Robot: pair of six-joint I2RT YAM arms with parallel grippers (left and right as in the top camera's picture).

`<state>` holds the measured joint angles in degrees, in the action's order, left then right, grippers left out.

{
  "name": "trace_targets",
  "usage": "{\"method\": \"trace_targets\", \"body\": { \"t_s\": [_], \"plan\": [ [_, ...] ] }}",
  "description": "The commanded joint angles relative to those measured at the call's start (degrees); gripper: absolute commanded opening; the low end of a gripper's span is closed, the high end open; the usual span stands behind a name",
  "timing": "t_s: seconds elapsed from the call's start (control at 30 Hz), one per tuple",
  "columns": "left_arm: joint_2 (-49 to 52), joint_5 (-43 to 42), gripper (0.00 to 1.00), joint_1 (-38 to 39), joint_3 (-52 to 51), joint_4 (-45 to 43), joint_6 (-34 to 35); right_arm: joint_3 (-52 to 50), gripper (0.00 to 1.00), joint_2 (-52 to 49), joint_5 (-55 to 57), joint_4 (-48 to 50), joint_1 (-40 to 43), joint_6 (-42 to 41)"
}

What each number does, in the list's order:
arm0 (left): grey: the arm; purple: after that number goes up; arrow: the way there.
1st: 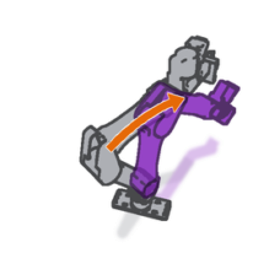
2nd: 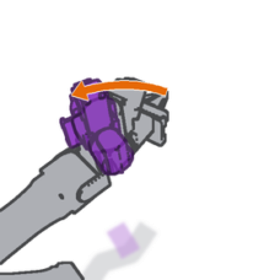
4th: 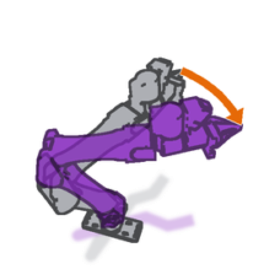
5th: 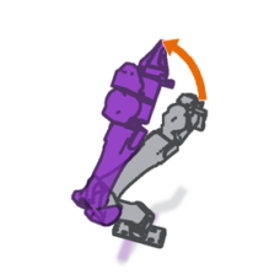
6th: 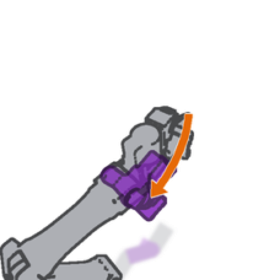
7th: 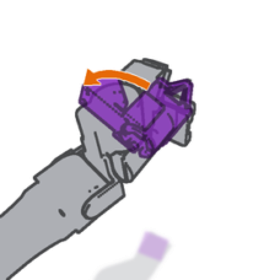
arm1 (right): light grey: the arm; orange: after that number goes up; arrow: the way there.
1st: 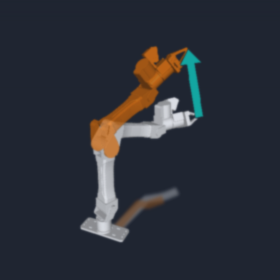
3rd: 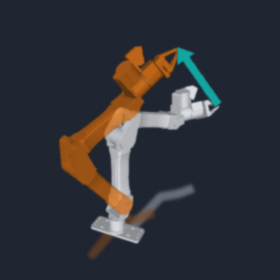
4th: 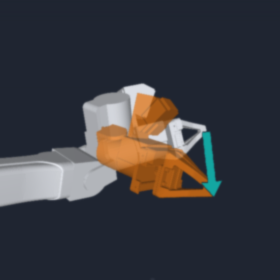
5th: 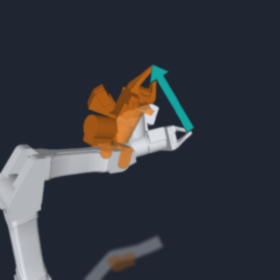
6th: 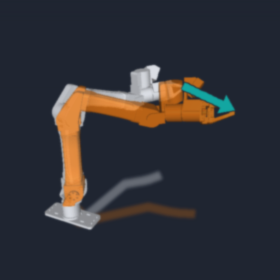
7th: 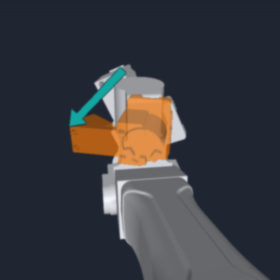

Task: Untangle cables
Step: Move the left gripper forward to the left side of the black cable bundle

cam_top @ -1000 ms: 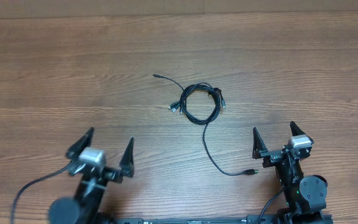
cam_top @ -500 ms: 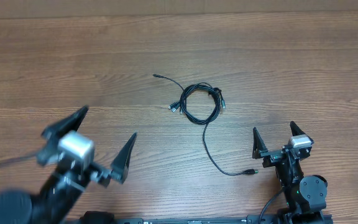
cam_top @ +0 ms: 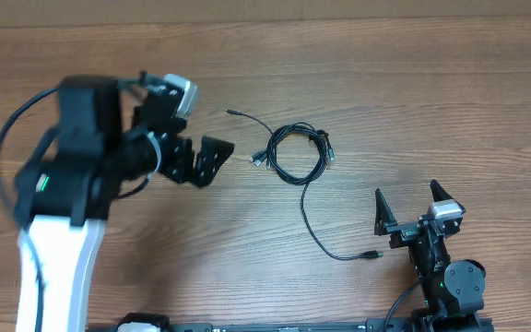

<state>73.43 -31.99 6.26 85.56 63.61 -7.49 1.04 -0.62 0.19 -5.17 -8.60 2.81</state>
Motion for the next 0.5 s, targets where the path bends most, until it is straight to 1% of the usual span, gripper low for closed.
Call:
{"method": "trace_targets", "body": {
  "t_s": [0.0,0.2,0.47],
  "plan": [
    [8.1,-1.3,1.00,-0.2,1.4,1.9,1.9,-0.6,1.00,0.5,-0.3,0.3,0.4,0.1],
    [21.0,-1.3,1.00,-0.2,1.4,0.5,13.1,-0.6,1.00,0.4,-0.3,0.3,0.4,0.1],
    [34.7,-1.3,1.00,-0.2,1.4,-0.9,25.0,-0.6,1.00,0.5,-0.3,0.3,0.4,0.1]
  ]
}}
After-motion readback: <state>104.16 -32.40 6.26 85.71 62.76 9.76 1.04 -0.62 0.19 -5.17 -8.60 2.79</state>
